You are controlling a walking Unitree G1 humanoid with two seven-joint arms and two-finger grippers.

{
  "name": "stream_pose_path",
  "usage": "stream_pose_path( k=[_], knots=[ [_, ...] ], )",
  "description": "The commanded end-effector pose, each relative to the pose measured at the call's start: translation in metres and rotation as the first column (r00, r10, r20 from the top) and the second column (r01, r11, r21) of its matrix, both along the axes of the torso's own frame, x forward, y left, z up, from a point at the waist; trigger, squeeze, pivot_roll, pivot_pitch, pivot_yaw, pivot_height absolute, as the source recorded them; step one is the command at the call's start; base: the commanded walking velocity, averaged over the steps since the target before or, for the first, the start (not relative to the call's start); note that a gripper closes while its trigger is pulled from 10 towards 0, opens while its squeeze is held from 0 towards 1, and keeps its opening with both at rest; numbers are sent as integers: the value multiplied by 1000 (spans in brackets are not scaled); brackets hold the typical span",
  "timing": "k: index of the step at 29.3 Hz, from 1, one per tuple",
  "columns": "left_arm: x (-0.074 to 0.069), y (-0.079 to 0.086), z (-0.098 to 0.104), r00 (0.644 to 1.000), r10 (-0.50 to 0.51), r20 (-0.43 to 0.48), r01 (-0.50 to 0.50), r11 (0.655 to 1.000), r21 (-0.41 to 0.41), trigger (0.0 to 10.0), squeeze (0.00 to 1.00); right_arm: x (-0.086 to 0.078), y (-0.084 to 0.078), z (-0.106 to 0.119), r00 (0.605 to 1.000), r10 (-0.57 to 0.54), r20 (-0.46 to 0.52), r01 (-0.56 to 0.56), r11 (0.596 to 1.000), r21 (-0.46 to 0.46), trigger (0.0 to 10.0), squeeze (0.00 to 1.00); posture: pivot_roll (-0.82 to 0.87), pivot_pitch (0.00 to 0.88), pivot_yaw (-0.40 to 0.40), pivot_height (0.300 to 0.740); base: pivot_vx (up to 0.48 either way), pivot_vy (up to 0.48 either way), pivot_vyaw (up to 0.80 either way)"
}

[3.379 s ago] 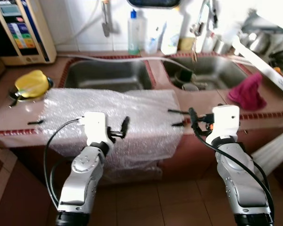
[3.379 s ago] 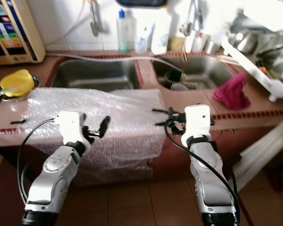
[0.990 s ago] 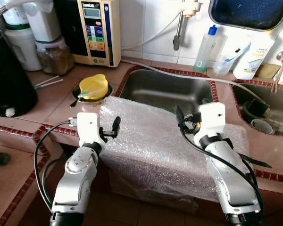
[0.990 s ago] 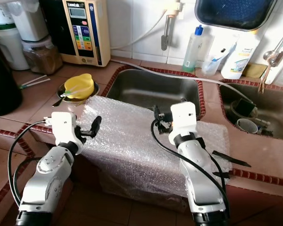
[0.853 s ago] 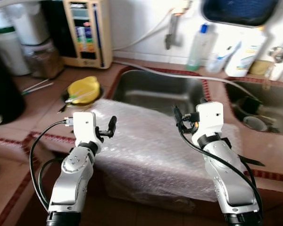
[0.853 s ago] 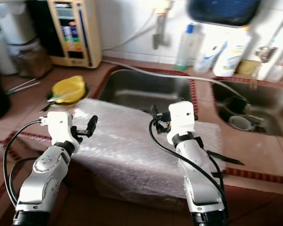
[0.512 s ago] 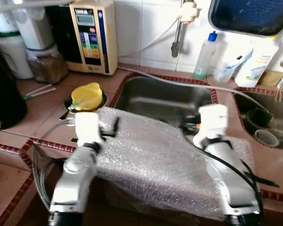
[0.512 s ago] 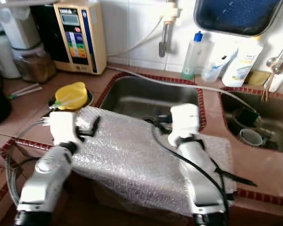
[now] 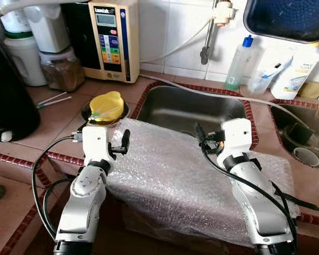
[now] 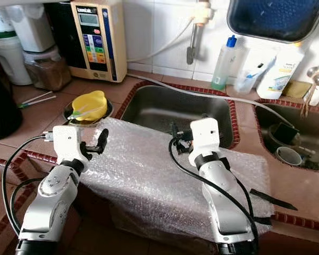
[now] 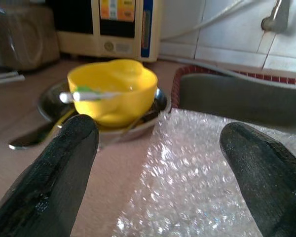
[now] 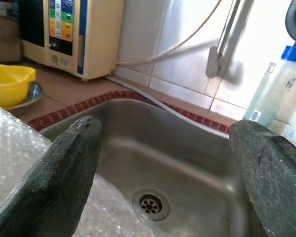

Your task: Kitchen organization

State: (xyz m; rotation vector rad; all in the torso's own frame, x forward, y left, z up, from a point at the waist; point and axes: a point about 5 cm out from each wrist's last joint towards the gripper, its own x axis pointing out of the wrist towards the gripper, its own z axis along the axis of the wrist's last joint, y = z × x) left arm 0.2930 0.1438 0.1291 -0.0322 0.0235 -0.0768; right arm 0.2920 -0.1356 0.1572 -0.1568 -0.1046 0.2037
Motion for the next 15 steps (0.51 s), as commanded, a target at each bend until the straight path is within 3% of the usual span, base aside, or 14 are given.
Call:
stream_pose_path(
  k=[1, 5, 9, 15],
  knots=[
    [-1, 2, 8, 999, 15, 49, -16, 1000, 23, 10000, 0, 0, 1, 8, 999, 18, 35, -18, 1000, -12, 10000, 0, 39, 0, -40, 740, 0, 0, 0],
    [-2, 2, 13, 997, 25, 72, -27, 999, 26, 10000, 0, -2, 13, 11, 993, 112, 22, -113, 993, 31, 10000, 0, 45, 0, -43, 740, 0, 0, 0],
    [0, 7, 7, 998, 48, 45, -48, 999, 7, 10000, 0, -14, 37, 21, 956, 293, 33, -295, 952, 80, 10000, 0, 39, 0, -43, 740, 0, 0, 0],
    [10, 12, 14, 994, 75, 75, -75, 997, 5, 10000, 0, -17, 44, 23, 945, 326, 38, -328, 942, 67, 10000, 0, 39, 0, -44, 740, 0, 0, 0]
  ],
)
